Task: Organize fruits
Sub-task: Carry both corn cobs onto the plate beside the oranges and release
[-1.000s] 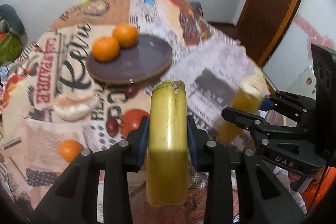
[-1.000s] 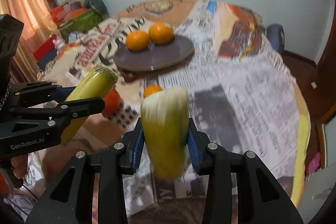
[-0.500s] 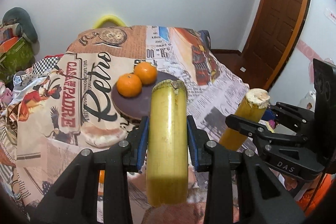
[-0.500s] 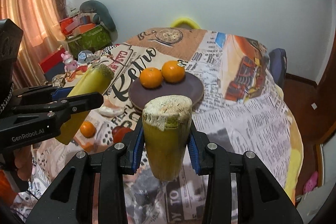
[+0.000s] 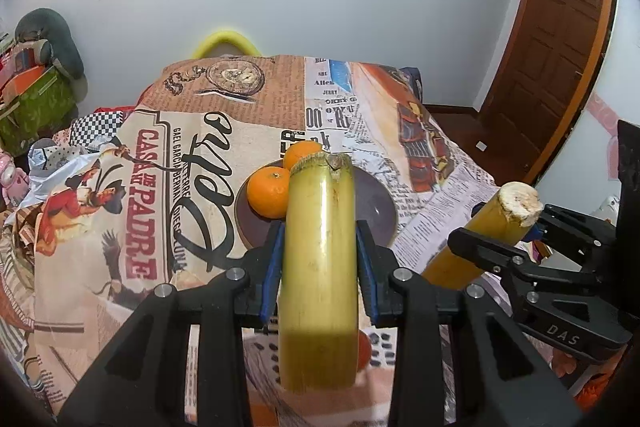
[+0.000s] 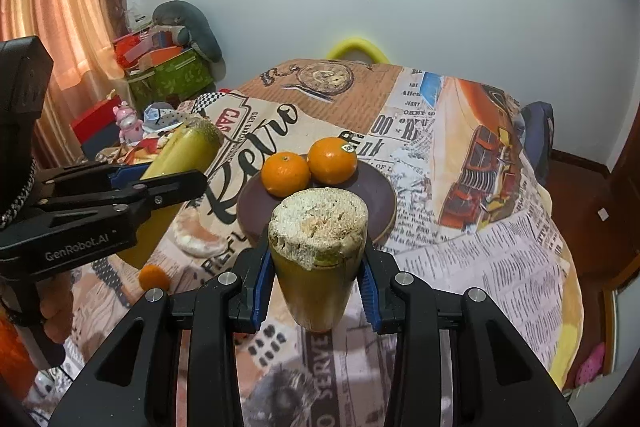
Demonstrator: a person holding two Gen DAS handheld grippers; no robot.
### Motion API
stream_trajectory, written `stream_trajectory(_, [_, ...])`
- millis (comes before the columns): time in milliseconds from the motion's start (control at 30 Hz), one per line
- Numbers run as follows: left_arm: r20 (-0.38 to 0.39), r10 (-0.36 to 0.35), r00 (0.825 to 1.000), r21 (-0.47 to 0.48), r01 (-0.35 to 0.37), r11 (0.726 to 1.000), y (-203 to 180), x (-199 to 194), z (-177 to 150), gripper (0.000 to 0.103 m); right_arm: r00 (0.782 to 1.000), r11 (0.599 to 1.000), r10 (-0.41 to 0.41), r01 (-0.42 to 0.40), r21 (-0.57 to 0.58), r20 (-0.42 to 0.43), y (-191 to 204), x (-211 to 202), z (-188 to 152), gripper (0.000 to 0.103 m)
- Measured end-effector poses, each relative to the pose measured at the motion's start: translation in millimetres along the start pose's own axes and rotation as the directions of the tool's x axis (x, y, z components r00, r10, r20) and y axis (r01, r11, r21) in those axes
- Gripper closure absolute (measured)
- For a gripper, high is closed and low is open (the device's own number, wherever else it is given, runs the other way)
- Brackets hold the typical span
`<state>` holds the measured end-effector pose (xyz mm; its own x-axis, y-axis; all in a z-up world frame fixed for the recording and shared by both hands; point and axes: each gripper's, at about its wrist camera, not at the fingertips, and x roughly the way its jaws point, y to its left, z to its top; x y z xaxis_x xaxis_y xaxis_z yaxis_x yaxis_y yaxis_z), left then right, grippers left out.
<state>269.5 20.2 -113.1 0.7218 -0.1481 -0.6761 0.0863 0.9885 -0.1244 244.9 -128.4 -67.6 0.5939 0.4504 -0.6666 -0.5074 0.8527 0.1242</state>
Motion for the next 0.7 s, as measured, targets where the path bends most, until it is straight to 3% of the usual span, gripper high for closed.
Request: stream_trajectory(700, [-0.063, 0.000, 0.998, 0.001, 0.000, 1.000, 7, 92, 24, 0.069, 0.998, 1.000, 0.013, -0.014, -0.022, -0.061, -20, 68, 24, 0.069])
